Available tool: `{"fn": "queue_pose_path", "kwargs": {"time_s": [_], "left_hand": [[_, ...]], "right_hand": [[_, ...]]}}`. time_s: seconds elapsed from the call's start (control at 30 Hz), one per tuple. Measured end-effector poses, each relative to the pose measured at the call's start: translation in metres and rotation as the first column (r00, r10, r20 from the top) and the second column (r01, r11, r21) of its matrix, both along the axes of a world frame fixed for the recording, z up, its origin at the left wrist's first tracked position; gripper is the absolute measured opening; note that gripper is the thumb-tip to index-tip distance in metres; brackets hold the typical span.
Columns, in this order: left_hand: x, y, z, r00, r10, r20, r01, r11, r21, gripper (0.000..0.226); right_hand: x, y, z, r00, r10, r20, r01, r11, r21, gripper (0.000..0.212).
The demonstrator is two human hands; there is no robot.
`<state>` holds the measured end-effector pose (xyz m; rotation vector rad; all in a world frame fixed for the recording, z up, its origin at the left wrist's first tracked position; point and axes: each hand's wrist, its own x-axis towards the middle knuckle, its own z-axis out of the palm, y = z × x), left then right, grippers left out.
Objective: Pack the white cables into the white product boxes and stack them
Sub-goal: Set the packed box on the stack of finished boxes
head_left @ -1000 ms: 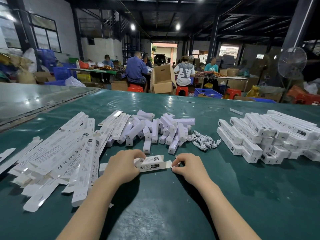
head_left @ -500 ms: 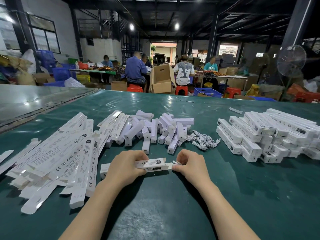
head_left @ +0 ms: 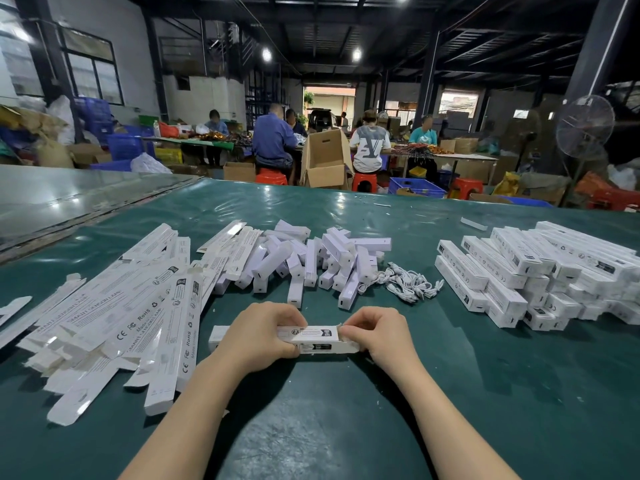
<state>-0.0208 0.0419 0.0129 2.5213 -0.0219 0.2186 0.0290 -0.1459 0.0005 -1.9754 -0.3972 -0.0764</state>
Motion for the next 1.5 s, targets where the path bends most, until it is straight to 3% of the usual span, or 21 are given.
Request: {"fn": "queue_pose_path", "kwargs": {"time_s": [0.13, 0.27, 0.5, 0.73, 0.9, 1.07, 1.3, 1.43, 1.5], "left_hand": [[0.001, 0.000, 0.000, 1.000, 0.007, -0.003, -0.007, 1.000, -0.005, 0.031], [0.000, 0.000, 0.000, 1.000, 0.014, -0.004, -0.014, 1.000, -0.017, 0.031], [0.000, 0.000, 0.000, 1.000, 0.014, -0.007, -0.014, 1.000, -0.015, 0.031], [0.001, 0.000, -0.001, 1.000, 0.013, -0.007, -0.013, 1.000, -0.012, 0.031], [0.000, -0.002, -0.001, 1.000, 0.031, 0.002, -0.031, 0.999, 0.008, 0.030], [0.001, -0.001, 0.000, 0.999, 0.038, 0.003, -0.038, 0.999, 0.002, 0.031], [0.000, -0.002, 0.001, 1.000, -0.013, -0.027, 0.013, 1.000, -0.010, 0.029], [0.001, -0.004, 0.000, 1.000, 0.002, -0.008, -0.002, 1.000, 0.021, 0.031], [0.001, -0.004, -0.001, 1.000, 0.008, -0.002, -0.008, 1.000, 0.023, 0.031]], "right_hand": [[0.000, -0.001, 0.002, 0.998, 0.057, 0.011, -0.056, 0.998, -0.040, 0.028], [0.001, -0.005, 0.002, 0.988, 0.149, -0.038, -0.152, 0.983, -0.102, 0.010], [0.000, -0.016, 0.005, 0.956, 0.254, -0.148, -0.252, 0.967, 0.028, 0.028], [0.002, -0.010, 0.002, 0.998, 0.051, -0.039, -0.057, 0.981, -0.186, 0.013], [0.001, -0.010, 0.004, 0.999, 0.050, 0.007, -0.047, 0.970, -0.240, 0.005], [-0.003, -0.011, 0.006, 0.998, 0.056, 0.027, -0.048, 0.971, -0.233, 0.028], [-0.003, -0.008, 0.004, 0.994, 0.106, -0.010, -0.106, 0.986, -0.130, 0.016], [-0.003, -0.004, 0.004, 0.994, 0.111, 0.006, -0.109, 0.982, -0.157, 0.034], [-0.003, -0.007, 0.005, 0.990, 0.132, -0.047, -0.136, 0.984, -0.112, 0.031]]}}
